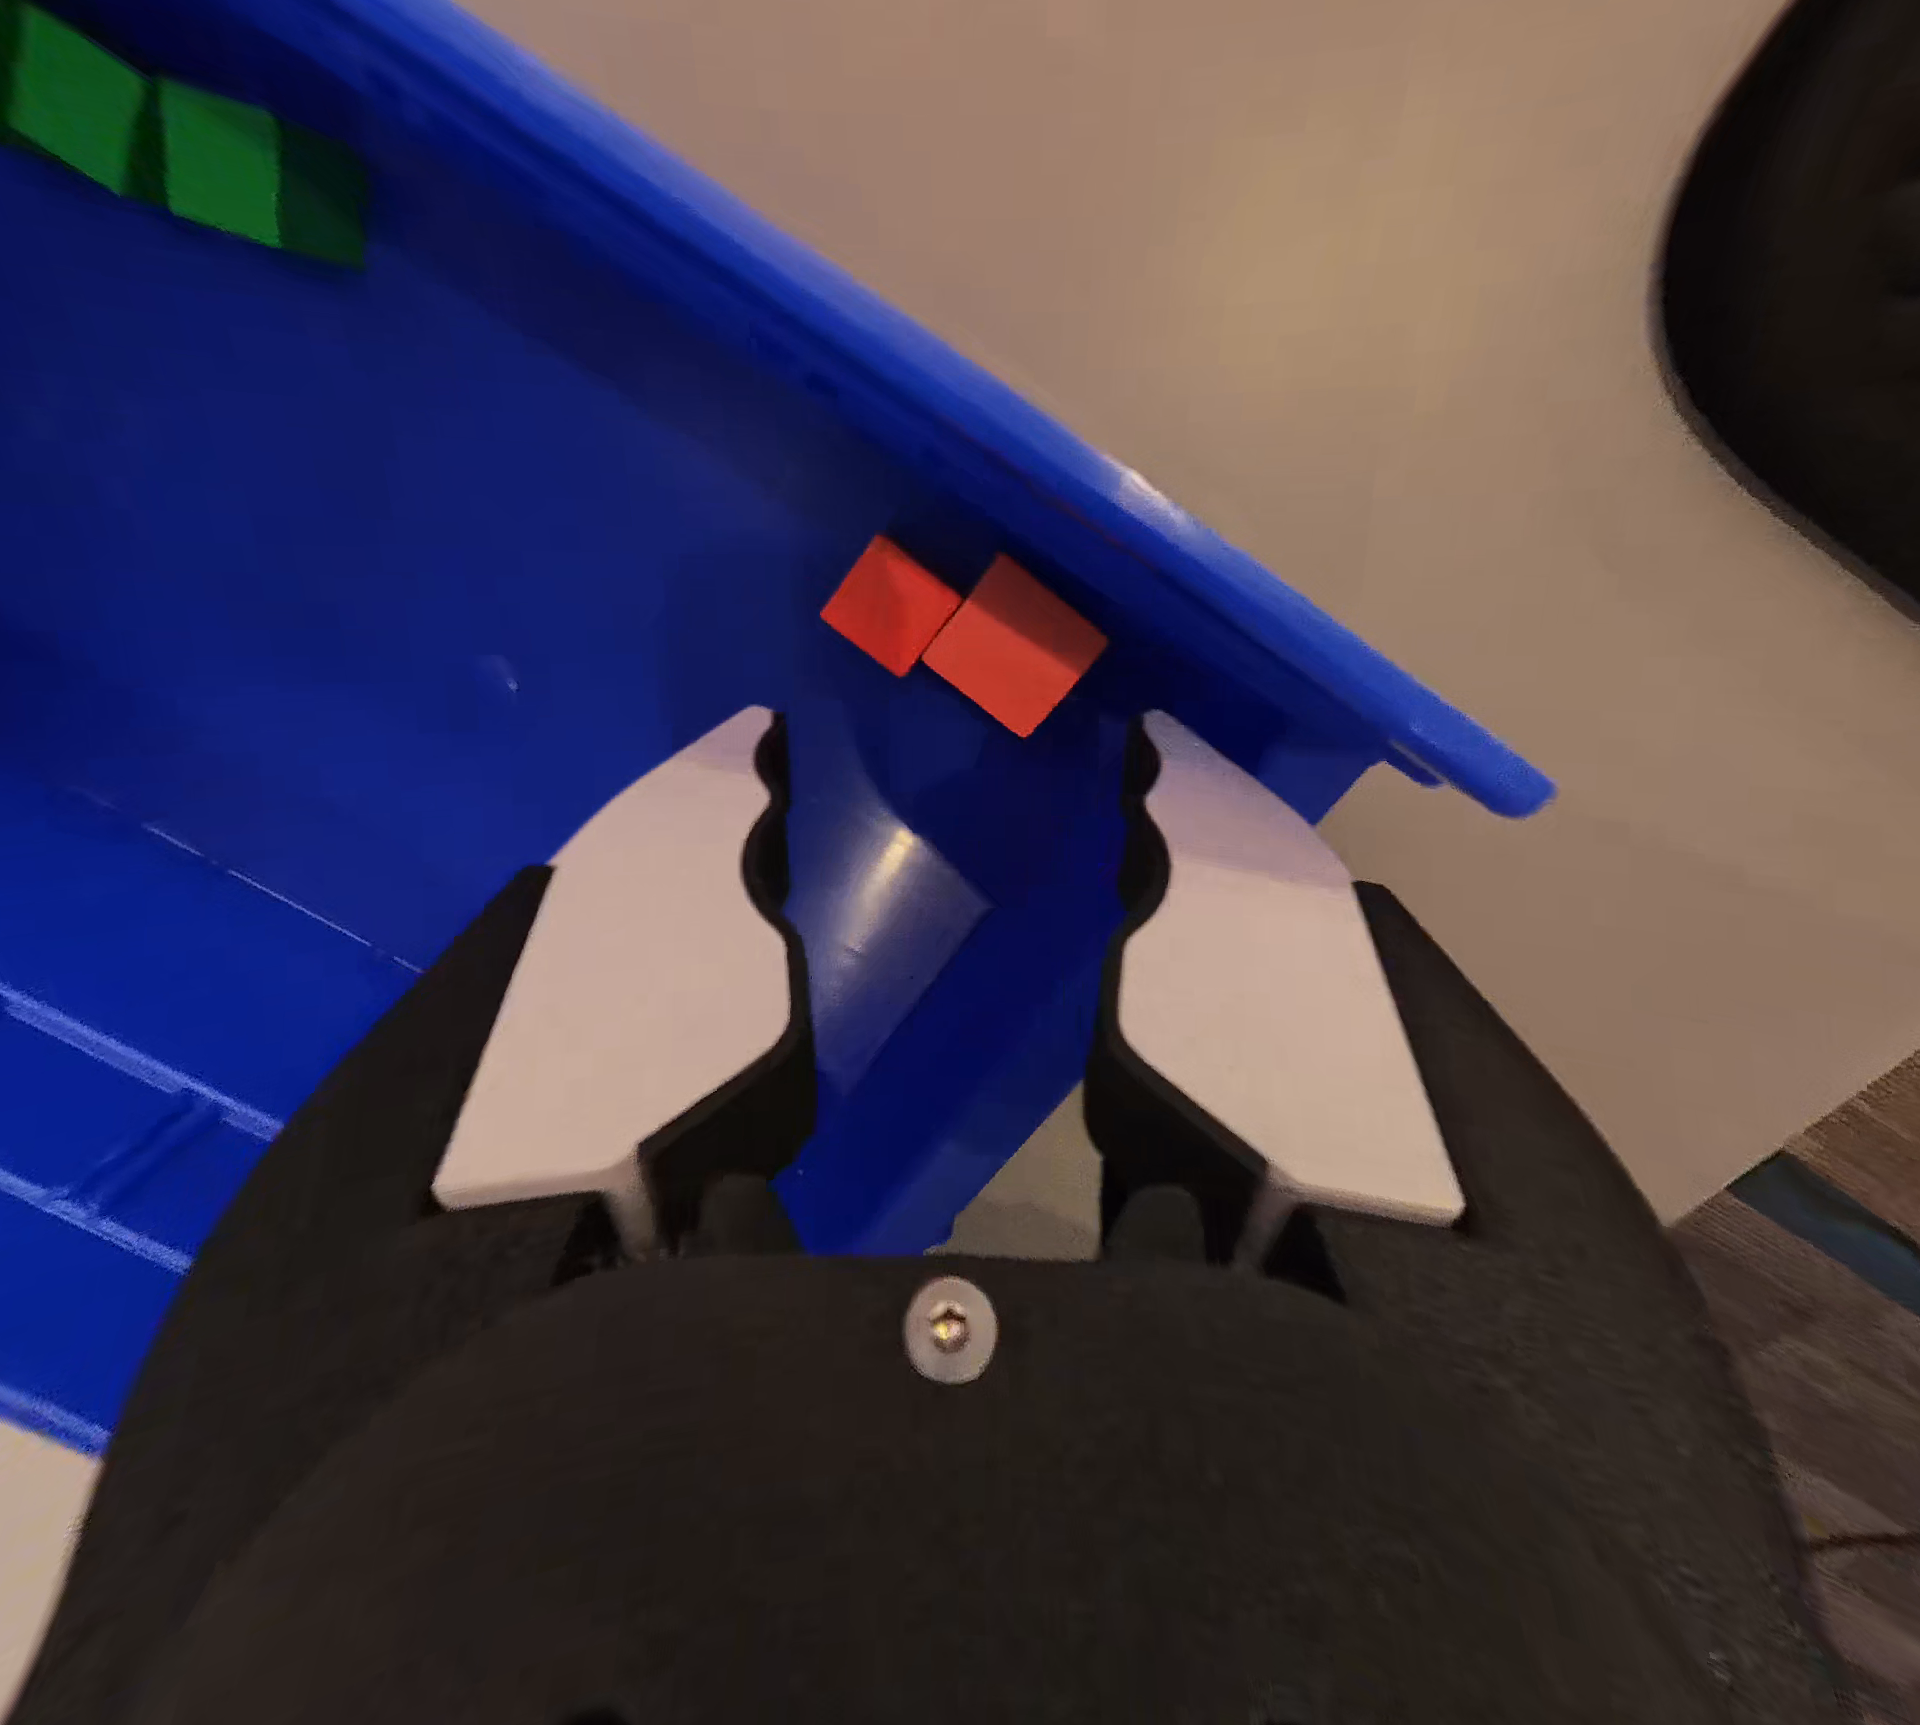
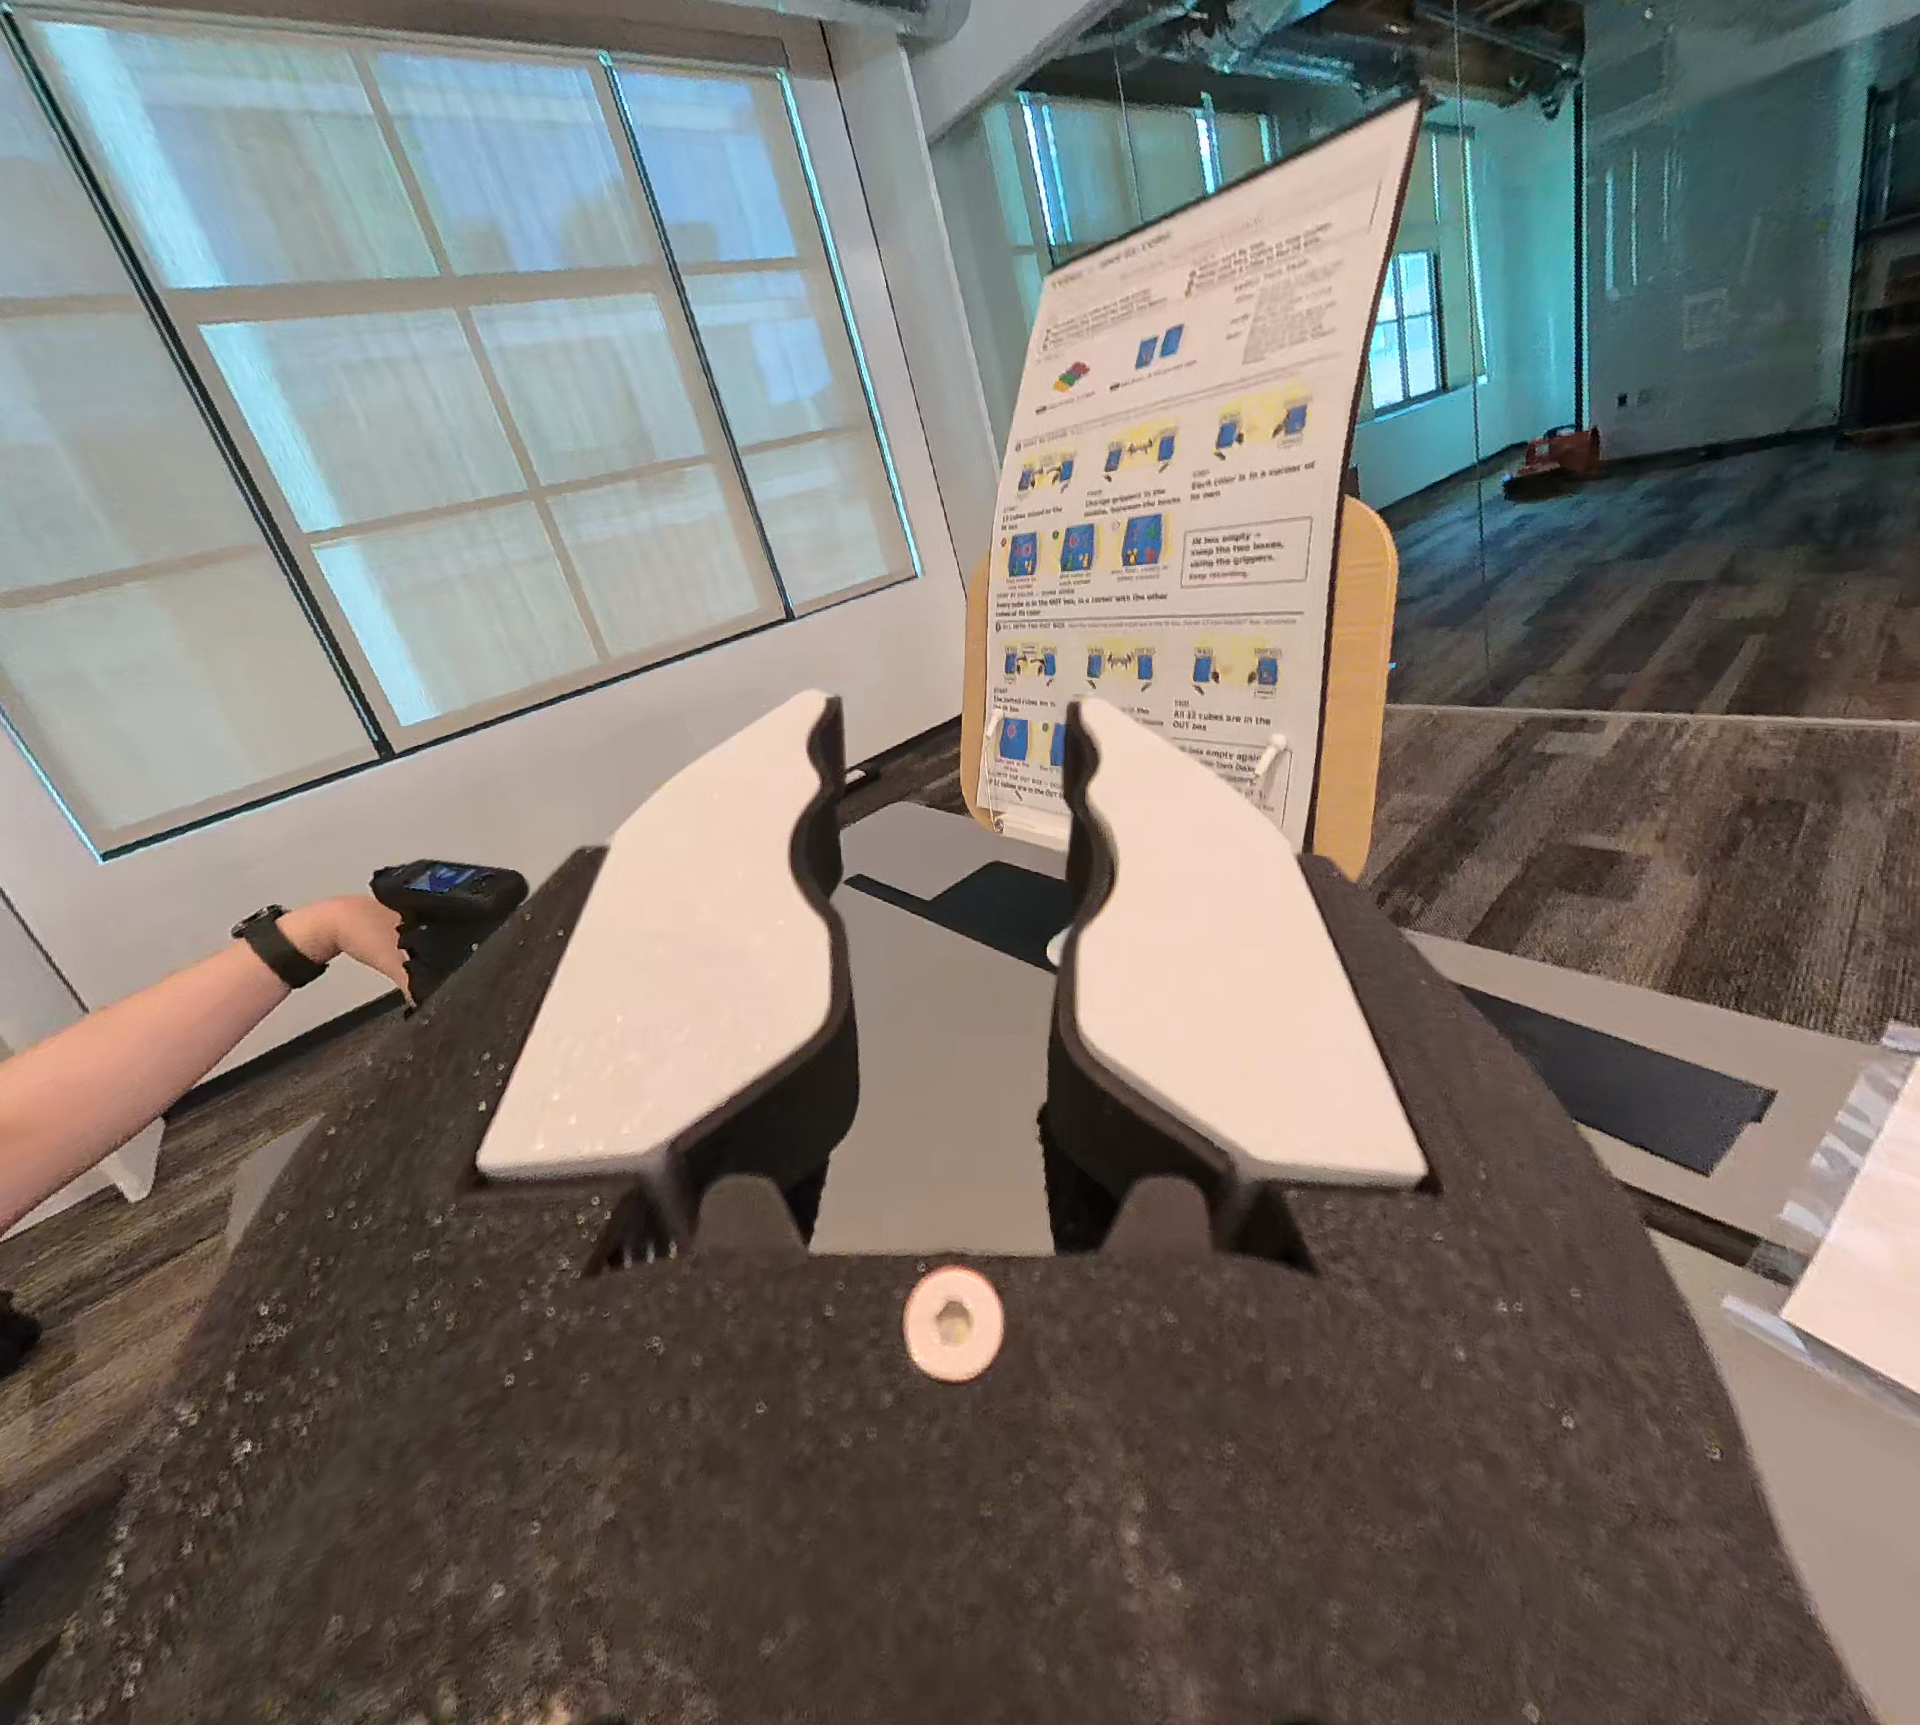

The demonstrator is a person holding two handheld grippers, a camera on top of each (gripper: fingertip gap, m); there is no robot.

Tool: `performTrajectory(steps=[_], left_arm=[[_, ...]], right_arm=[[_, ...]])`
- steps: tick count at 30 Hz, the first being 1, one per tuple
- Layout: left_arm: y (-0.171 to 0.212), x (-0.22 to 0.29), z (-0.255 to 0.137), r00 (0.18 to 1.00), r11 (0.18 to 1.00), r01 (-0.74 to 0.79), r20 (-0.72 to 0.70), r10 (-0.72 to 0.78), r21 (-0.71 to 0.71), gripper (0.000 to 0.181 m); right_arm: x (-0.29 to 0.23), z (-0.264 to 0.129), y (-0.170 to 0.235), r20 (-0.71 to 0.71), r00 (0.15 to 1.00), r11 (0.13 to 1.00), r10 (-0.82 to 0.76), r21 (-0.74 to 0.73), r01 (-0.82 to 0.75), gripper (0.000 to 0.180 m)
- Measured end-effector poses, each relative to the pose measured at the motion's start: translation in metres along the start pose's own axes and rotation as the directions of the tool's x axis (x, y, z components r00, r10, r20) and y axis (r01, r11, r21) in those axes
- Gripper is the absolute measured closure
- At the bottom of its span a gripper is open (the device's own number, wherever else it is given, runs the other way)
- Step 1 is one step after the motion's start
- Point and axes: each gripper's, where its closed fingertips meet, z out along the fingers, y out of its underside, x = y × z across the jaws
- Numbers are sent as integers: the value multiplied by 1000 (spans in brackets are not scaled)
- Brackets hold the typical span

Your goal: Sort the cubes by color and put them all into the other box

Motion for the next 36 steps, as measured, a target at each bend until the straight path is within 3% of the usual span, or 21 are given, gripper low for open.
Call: performTrajectory(steps=[5,8,16,20,24,32,34,36], left_arm=[[-7,-2,11,997,999,-50,67,49,15,106],[-10,-1,11,989,991,-130,74,129,10,108],[-4,6,19,979,983,-178,-103,174,-35,119],[-9,11,19,968,977,-211,-138,210,9,122],[-1,0,32,962,962,-267,-78,263,-49,129],[-2,-25,32,979,979,-203,-6,203,16,129],[-5,-38,26,986,984,-164,51,161,63,151],[-7,-46,17,992,985,-112,77,103,130,151]], right_arm=[[4,3,8,-11,1000,999,12,-34,-12,139],[7,5,12,-10,1000,999,29,-44,-30,139],[-1,11,23,21,999,994,37,-106,-35,139],[-1,11,26,24,999,991,41,-126,-37,139],[-1,13,28,26,998,990,49,-131,-45,139],[-2,18,35,32,998,986,47,-163,-42,139],[-2,19,37,34,998,984,51,-171,-45,139],[-1,20,38,32,998,983,54,-177,-48,139]])
